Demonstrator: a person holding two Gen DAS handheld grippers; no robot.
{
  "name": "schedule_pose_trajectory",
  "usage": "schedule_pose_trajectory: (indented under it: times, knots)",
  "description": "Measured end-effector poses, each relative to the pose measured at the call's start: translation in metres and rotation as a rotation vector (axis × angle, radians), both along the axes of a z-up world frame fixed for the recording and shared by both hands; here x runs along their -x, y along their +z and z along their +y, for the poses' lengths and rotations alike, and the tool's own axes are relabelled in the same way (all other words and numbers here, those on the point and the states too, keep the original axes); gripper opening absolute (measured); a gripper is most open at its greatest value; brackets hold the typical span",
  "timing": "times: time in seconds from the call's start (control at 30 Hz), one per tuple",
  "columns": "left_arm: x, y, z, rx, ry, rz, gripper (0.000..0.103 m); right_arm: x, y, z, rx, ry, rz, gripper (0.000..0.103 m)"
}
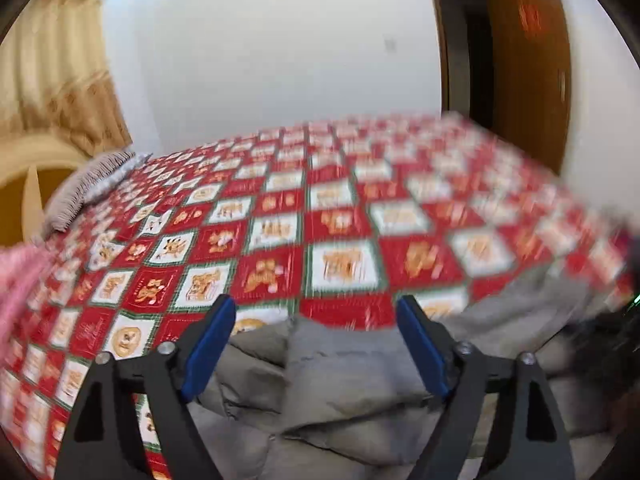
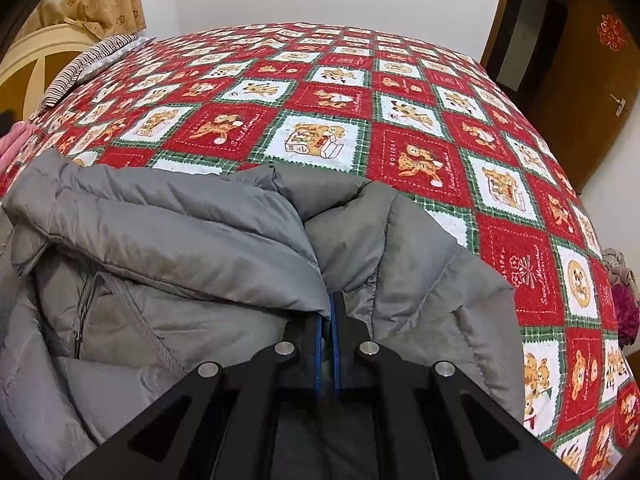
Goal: Fold large clothes
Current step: 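Grasp the jacket hem with both grippers and fold it toward the collar, then open both grippers and press the folded hem flat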
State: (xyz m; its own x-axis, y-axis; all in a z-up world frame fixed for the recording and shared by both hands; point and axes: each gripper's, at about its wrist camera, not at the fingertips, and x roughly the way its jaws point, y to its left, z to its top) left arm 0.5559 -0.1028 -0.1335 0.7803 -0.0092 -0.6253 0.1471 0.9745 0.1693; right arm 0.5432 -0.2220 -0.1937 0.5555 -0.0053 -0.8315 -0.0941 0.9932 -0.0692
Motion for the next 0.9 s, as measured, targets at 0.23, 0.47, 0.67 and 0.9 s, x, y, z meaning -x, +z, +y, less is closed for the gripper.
schedule_pose_trajectory:
  times: [0.23, 0.47, 0.67, 0.9]
  knots:
    - [-0.011, -0.057, 0.011, 0.035, 0.046, 0.153, 0.086, 0.027, 0.031, -0.017, -0.100, -0.010, -0.063, 0.026]
    - [-0.005, -0.058, 0.002, -0.020, 0.031, 0.139, 0.085, 0.033, 0.094, -0.005, -0.119, -0.056, -0.246, 0.041]
    - [0.012, -0.009, -0.002, 0.064, 0.020, -0.023, 0.094, -0.008, 0.067, 0.030, -0.151, 0.037, -0.169, 0.041]
    - [-0.008, -0.043, -0.011, 0.076, 0.023, 0.102, 0.096, -0.011, 0.022, 0.034, -0.148, 0.038, -0.110, 0.041]
